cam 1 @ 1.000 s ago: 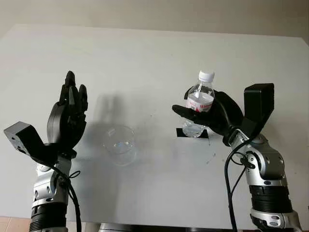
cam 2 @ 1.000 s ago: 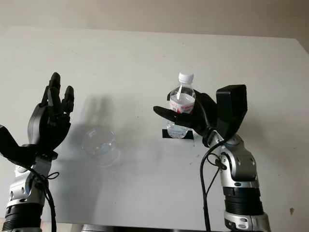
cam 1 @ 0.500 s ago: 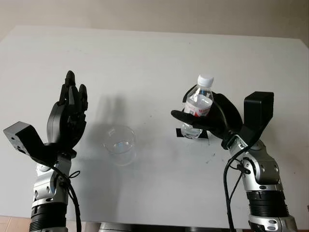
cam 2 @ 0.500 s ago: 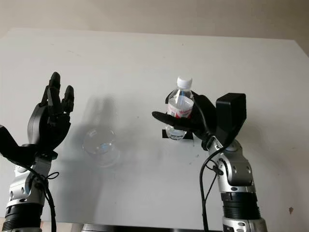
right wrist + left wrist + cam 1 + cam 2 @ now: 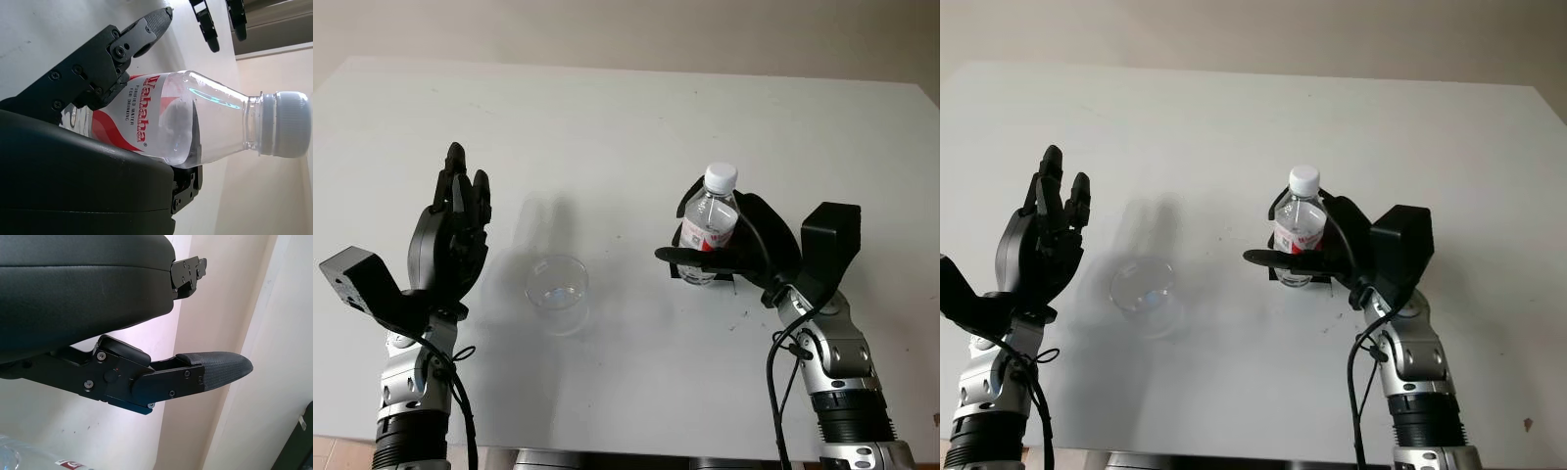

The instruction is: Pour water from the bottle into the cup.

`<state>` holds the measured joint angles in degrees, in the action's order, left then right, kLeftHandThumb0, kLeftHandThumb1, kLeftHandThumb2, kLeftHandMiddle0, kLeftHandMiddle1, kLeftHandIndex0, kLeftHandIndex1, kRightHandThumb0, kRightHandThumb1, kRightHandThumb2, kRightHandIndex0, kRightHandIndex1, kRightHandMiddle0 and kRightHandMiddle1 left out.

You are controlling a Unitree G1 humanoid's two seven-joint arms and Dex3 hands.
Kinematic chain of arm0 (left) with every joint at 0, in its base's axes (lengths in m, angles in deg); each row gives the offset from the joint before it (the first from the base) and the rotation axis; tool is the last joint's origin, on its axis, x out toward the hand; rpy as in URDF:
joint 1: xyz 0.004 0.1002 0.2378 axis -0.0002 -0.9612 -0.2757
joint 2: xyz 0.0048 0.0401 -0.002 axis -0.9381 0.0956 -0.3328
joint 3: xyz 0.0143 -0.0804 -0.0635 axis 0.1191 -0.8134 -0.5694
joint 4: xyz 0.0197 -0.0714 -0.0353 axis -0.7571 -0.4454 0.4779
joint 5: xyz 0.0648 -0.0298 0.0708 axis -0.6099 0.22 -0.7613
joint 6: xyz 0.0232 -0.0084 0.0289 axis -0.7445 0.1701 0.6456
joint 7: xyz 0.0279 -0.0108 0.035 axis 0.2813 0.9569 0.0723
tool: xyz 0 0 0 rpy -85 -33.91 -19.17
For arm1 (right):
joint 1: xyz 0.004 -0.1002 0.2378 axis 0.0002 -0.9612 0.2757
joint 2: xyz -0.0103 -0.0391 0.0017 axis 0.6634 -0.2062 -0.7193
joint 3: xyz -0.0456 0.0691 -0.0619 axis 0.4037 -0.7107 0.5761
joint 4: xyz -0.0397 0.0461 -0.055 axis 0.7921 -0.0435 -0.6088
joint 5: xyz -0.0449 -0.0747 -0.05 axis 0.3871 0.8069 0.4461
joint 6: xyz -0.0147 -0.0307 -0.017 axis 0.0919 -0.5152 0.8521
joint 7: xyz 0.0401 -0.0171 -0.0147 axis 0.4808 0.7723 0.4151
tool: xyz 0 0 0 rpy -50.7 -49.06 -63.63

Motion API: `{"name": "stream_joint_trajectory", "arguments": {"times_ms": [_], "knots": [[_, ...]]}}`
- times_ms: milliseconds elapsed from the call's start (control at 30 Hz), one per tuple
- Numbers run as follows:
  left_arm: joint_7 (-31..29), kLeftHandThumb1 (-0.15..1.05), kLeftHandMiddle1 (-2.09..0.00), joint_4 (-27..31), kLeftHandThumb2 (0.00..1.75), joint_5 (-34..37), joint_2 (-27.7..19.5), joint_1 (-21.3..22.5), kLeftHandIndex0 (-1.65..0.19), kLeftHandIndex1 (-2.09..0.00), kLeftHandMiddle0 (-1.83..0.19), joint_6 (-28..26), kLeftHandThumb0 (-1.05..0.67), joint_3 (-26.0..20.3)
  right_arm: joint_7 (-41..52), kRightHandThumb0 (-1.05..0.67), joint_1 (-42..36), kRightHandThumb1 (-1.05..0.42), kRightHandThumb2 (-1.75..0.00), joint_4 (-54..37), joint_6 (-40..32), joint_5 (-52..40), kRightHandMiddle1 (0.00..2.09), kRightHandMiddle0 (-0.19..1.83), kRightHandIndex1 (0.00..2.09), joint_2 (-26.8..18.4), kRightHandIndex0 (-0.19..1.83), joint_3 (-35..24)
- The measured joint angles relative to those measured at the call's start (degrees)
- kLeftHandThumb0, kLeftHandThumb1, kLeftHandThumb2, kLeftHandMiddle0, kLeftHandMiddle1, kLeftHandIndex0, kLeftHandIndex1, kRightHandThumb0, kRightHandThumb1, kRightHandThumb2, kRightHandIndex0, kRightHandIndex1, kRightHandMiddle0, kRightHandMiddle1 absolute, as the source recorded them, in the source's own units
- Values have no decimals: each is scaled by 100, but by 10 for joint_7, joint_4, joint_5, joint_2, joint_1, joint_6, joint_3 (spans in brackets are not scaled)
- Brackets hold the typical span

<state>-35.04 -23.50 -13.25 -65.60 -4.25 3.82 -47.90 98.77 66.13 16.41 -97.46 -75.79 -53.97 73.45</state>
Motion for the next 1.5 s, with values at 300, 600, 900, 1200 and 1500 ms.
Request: {"name": "stream_joint_trajectory", "arguments": {"times_ms": [300, 600, 900, 1200, 1500], "knots": [[-3, 105, -6, -3, 58, -2, -4, 1, 18, -5, 17, 7, -80, -2, -10, -40, -23, -102, -6, 2, 21, 2, 209, 9, 209, 7, 17, -1], [-3, 105, -5, -5, 57, -1, -4, 2, 18, -5, 17, 7, -80, -2, 2, -62, -46, -91, -5, 21, 61, 4, 93, -19, 76, 10, -19, -1], [-5, 105, -5, -6, 57, -2, -4, 2, 18, -5, 18, 8, -79, -2, 5, -69, -49, -89, -5, 32, 100, 29, 39, -14, 11, 2, -9, 5], [-4, 105, -5, -6, 57, -1, -4, 2, 19, -5, 19, 8, -79, -2, 5, -87, -50, -88, -5, 71, 169, 36, 9, -19, 0, 3, -19, 5], [1, 105, -3, -5, 57, 1, -3, 2, 19, -3, 19, 1, -80, -1, -9, -105, -57, -96, -7, 87, 264, 57, 0, -19, 0, 2, -19, 4]]}}
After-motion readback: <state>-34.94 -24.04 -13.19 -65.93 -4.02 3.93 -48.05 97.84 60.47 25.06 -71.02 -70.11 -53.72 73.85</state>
